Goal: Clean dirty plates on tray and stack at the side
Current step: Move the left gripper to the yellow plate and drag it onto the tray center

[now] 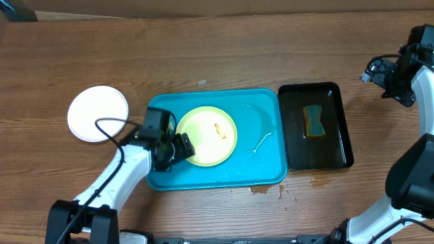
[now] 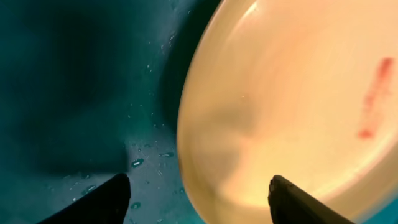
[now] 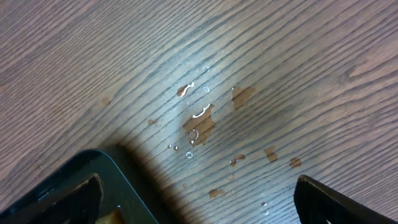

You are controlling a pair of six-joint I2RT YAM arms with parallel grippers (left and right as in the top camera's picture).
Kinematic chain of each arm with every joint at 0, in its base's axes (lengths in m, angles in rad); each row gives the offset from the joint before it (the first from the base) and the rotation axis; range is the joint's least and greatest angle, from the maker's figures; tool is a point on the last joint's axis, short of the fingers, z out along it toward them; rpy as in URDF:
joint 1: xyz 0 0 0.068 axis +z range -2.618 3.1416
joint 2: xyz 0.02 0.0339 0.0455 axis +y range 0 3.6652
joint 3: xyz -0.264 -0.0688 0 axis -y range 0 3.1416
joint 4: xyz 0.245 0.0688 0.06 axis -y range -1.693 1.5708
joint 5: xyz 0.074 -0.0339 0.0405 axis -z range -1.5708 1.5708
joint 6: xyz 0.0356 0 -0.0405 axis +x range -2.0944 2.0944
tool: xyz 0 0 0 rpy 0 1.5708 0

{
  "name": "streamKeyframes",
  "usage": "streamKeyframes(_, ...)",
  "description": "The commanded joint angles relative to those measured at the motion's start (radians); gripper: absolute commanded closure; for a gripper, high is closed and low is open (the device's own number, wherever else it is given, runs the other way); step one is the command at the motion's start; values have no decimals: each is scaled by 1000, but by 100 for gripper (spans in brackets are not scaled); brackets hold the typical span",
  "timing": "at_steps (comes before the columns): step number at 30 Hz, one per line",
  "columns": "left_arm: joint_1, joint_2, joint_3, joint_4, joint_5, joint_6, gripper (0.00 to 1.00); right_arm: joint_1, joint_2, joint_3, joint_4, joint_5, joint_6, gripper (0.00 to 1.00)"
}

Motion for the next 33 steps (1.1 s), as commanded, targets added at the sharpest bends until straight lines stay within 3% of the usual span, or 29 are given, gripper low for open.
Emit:
streamKeyframes(1,-2,-2,148,-82,-68,97,27,-3,-24,11,2,7,3,0)
streamKeyframes(6,-2,-2,282,-245,-167,109,30,-3,-24,11,2,7,3,0)
streamKeyframes(13,-21,66,280,-278,-148,89,32,-3,-24,11,2,7,3,0)
streamKeyframes(18,-29,154,280,-266,-134,89,39,-3,-24,11,2,7,3,0)
streamKeyframes(21,-29,216,280,-245,-136,89,57,-3,-24,11,2,7,3,0)
streamKeyframes(27,-26,292,280,-191,-135,89,68,-3,-24,11,2,7,3,0)
streamKeyframes(32,-27,328,280,-137,-124,126,94,-3,-24,11,2,7,3,0)
streamKeyframes(33,-27,330,280,-128,-124,140,95,-3,-24,11,2,7,3,0)
